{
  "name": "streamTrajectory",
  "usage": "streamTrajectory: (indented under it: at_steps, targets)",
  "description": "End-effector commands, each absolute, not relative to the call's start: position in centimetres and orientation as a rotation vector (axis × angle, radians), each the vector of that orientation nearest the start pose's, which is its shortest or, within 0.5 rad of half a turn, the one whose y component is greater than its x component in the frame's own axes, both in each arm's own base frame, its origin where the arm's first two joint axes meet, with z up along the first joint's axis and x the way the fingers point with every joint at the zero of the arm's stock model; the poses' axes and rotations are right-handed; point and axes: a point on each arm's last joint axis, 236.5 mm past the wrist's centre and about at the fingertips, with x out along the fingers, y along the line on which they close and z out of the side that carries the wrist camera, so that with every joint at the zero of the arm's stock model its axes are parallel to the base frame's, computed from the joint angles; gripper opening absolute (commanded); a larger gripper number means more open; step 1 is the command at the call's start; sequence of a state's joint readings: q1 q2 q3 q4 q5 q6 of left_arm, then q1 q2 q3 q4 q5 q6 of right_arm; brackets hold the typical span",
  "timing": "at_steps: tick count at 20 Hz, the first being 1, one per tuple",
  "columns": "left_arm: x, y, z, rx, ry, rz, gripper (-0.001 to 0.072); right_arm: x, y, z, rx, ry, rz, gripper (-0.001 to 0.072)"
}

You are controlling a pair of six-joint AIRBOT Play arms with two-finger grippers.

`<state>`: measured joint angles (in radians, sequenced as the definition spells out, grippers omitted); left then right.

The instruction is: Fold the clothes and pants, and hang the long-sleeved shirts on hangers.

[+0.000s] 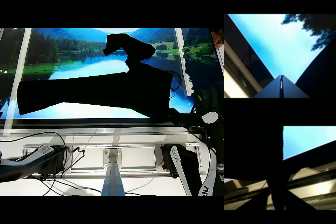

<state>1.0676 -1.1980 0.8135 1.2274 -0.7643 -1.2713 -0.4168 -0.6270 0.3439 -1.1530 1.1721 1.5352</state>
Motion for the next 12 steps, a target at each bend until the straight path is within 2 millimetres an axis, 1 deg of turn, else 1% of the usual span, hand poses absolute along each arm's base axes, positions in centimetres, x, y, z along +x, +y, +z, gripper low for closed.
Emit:
streamTrajectory:
  at_steps: [1, 2, 3, 4, 5, 6, 7, 8, 9, 10, 12]
  targets:
    - [22.4, 30.0, -5.0, -0.645, 0.953, 0.717, 0.0007, 19.8, 1.0, -7.2, 0.681, 1.269, -0.131, 0.0341]
    - [22.4, 29.9, -5.0, -0.645, 0.954, 0.717, 0.0006, 20.5, 0.5, -7.1, 0.677, 1.235, -0.145, 0.0303]
    - [22.4, 29.9, -5.0, -0.645, 0.954, 0.717, 0.0007, 21.0, 0.1, -6.9, 0.671, 1.207, -0.156, 0.0199]
    - [22.4, 29.9, -5.0, -0.646, 0.954, 0.716, 0.0007, 21.5, -0.2, -6.8, 0.668, 1.186, -0.163, 0.0057]
    - [22.4, 29.9, -5.0, -0.646, 0.954, 0.716, 0.0007, 21.8, -0.5, -6.8, 0.664, 1.170, -0.170, 0.0027]
    - [22.4, 29.9, -5.1, -0.647, 0.957, 0.715, 0.0012, 22.1, -0.8, -6.7, 0.660, 1.152, -0.177, 0.0027]
    - [22.3, 29.6, -5.2, -0.654, 0.967, 0.708, 0.0047, 22.7, -1.2, -6.5, 0.652, 1.123, -0.189, 0.0026]
    - [22.2, 29.1, -5.3, -0.665, 0.983, 0.697, 0.0185, 23.3, -1.8, -6.3, 0.643, 1.090, -0.202, 0.0027]
    - [22.0, 28.7, -5.5, -0.677, 1.001, 0.686, 0.0371, 23.9, -2.4, -6.0, 0.635, 1.054, -0.218, 0.0026]
    - [21.8, 27.9, -5.9, -0.704, 1.027, 0.673, 0.0458, 24.5, -2.9, -5.8, 0.645, 1.021, -0.239, 0.0027]
    - [21.4, 26.6, -6.9, -0.786, 1.069, 0.668, 0.0457, 25.0, -3.3, -5.5, 0.652, 0.993, -0.254, 0.0026]
